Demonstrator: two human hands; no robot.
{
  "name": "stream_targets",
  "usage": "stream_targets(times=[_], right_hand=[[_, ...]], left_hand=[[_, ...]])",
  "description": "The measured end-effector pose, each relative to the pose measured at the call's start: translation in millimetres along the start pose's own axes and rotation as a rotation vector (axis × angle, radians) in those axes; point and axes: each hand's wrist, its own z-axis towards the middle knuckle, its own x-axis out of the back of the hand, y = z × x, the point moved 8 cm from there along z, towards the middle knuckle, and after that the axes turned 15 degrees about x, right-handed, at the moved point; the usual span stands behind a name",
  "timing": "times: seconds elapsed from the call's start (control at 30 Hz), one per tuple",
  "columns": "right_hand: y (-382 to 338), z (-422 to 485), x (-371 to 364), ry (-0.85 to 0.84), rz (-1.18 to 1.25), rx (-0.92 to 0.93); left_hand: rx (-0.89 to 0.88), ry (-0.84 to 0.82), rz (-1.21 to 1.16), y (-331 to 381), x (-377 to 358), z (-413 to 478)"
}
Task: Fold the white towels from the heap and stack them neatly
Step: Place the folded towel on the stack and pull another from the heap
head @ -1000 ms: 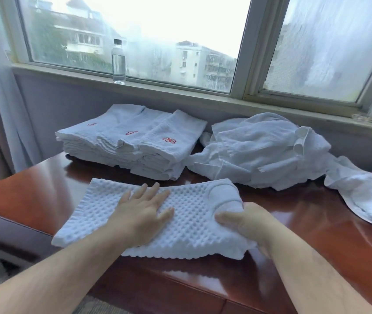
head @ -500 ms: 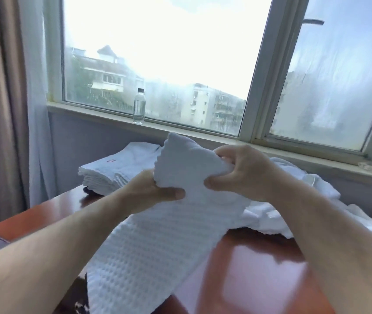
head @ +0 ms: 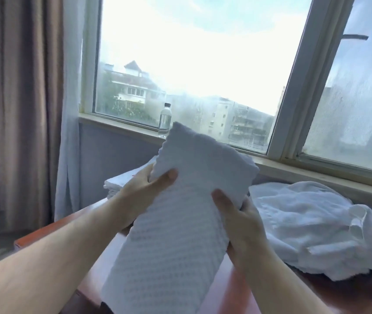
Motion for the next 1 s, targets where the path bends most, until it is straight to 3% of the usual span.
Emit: stream_targets(times=[0.07,0.13,0.23,0.3,0.4,0.47,0.63,0.87,1.0], right_hand=[[-1,11,-9,0.027,0.007,0.053],[0,24,-19,0.040,-0.020,0.073],[9,46,-36,0.026,0.010,0.035],[30,48,-49,-0.061,0.047,-0.107],[71,32,-64,-0.221,-0.014,-0.292],[91,31,-66,-0.171,-0.033,-0.300],[123,44,-72,-0.049,-0.010,-0.330],[130,82,-82,-0.074,0.040,-0.368],[126,126,-88,-0.064,0.070,-0.338]], left_hand=[[0.138,-0.152,0.021,-32,8,-2],[0.148,-0.176,0.051,-54,14,-3],[0.096,0.080,0.036,-55,39,11],[0.095,0.194,0.062,-53,56,20],[0.167,0.277,0.150,-61,77,25],[0.241,0.288,0.108,-71,89,27],[0.440,-0.110,-0.075,-99,89,28],[0.421,-0.146,-0.024,-89,107,59],[0.540,-0.252,-0.030,-97,108,76]])
